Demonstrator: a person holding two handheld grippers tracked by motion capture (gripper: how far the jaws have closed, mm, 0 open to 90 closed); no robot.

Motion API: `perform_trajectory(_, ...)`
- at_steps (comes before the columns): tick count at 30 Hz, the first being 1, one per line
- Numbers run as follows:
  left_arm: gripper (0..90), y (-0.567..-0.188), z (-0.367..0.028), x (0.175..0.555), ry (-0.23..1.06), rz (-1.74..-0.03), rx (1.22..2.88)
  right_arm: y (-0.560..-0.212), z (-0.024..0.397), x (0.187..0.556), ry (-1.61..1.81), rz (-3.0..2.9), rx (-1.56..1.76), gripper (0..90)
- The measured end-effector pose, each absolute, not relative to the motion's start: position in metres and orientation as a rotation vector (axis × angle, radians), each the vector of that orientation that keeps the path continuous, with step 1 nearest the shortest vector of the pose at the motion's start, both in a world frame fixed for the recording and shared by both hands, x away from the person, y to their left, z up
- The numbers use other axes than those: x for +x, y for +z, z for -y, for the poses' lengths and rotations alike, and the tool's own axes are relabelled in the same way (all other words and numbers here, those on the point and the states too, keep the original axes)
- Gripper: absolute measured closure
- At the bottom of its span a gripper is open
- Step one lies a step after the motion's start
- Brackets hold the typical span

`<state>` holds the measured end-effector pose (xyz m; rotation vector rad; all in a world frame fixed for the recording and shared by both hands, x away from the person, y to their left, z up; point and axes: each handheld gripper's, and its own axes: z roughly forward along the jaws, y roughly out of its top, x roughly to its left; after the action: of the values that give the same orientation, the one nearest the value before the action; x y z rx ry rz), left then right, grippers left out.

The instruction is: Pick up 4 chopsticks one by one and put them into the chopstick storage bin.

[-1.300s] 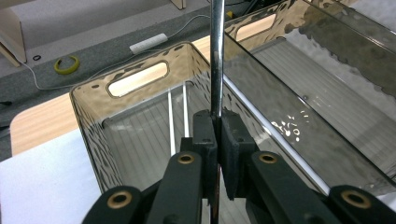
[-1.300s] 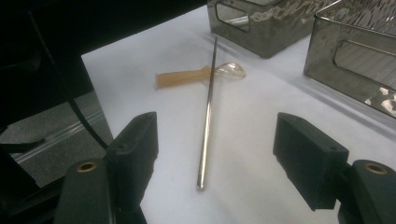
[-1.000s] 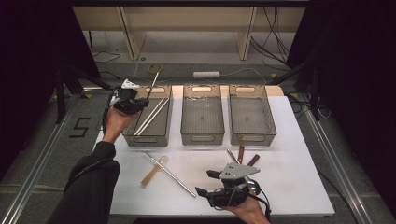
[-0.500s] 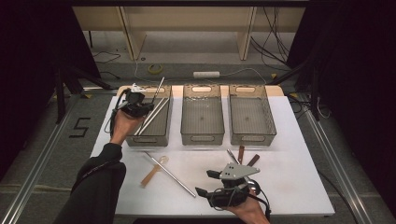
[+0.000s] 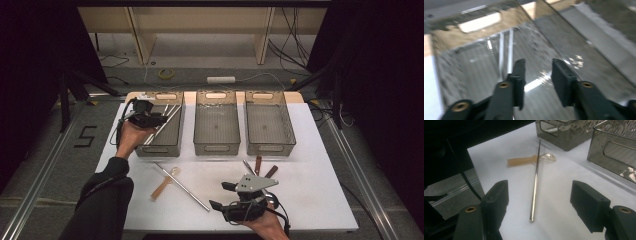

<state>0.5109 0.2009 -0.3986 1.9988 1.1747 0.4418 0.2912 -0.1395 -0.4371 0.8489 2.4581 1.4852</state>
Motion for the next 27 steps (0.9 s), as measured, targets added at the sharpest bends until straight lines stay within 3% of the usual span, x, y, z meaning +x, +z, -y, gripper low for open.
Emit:
perform_trajectory(7,43.5,-0.392,-0.196,0.468,0.432,-1.077,2.009,-0.438,0.136,0.291,1.466,-2.462,0.861,32.1)
perform_trajectory(27,30.5,-0.381,-0.192,0.402,0.385,-0.914,1.972,-0.454,0.099,0.301,1.327,-2.538,0.88,38.7)
